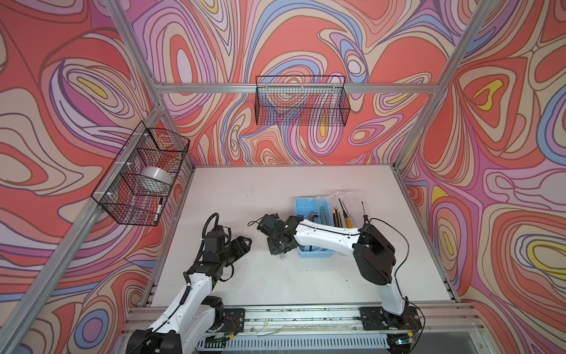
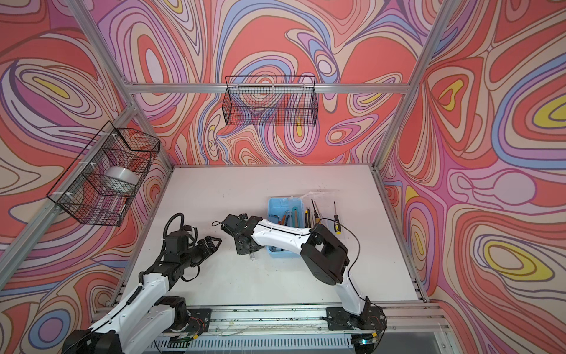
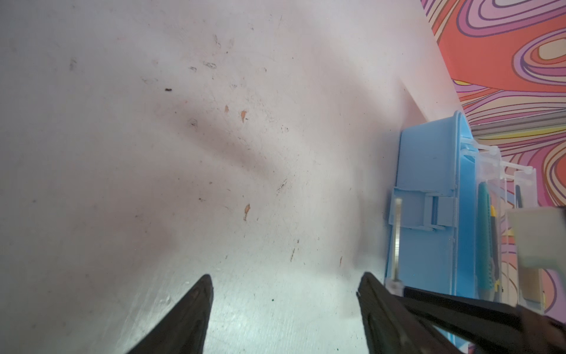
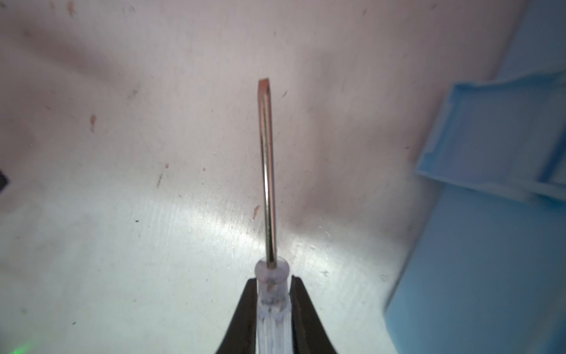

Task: Pack the tool kit
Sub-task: 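Lift the small clear-handled screwdriver and carry it over the clear tray, then lower the small clear-handled screwdriver into the clear tray and open the right gripper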

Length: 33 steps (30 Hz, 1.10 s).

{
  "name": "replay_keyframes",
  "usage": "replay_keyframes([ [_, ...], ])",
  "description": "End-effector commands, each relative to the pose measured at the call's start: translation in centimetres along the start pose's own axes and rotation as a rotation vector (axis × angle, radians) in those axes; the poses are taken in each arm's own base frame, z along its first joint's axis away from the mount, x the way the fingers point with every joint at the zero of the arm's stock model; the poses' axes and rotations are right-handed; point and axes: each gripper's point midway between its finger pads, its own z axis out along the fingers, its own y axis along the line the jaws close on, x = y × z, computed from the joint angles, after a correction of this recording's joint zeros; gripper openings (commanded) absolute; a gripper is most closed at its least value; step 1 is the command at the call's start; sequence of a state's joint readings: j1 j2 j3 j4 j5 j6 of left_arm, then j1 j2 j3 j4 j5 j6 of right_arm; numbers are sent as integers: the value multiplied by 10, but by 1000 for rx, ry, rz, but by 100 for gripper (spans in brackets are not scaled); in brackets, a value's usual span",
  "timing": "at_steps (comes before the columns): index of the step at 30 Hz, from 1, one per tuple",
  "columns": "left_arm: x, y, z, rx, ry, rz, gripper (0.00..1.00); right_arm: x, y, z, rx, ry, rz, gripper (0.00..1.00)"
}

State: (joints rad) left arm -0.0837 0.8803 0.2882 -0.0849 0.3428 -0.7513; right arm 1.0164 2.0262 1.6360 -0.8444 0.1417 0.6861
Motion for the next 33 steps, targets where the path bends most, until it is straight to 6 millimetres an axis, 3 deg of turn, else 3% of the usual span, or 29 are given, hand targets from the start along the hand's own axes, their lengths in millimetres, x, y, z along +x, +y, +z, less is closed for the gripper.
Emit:
replay_keyframes([
  [1,-10,-6,-2,4,-27,18,75,-34,-36,-53,22,-122,33,0],
  [3,-11,-8,-2,9,-26,24,75,-44,-68,-77,73,-161,63,0],
  [6,-14,-8,-3,2,-34,29,75,-51,-132,-112,175,-215,132,0],
  [10,-18,-14,-1,29,-45,32,75,-40,-215,-148,323,-246,240,0],
  [13,-20,-14,2,24,-46,41,75,-27,-259,-161,399,-247,312,0],
  [17,-24,-14,7,16,-47,46,75,-12,-290,-169,470,-248,366,0],
  [22,-26,-25,12,46,-34,56,75,4,-321,-161,526,-226,423,0],
  [33,-19,-50,21,89,4,104,75,7,-322,-130,485,-215,402,0],
])
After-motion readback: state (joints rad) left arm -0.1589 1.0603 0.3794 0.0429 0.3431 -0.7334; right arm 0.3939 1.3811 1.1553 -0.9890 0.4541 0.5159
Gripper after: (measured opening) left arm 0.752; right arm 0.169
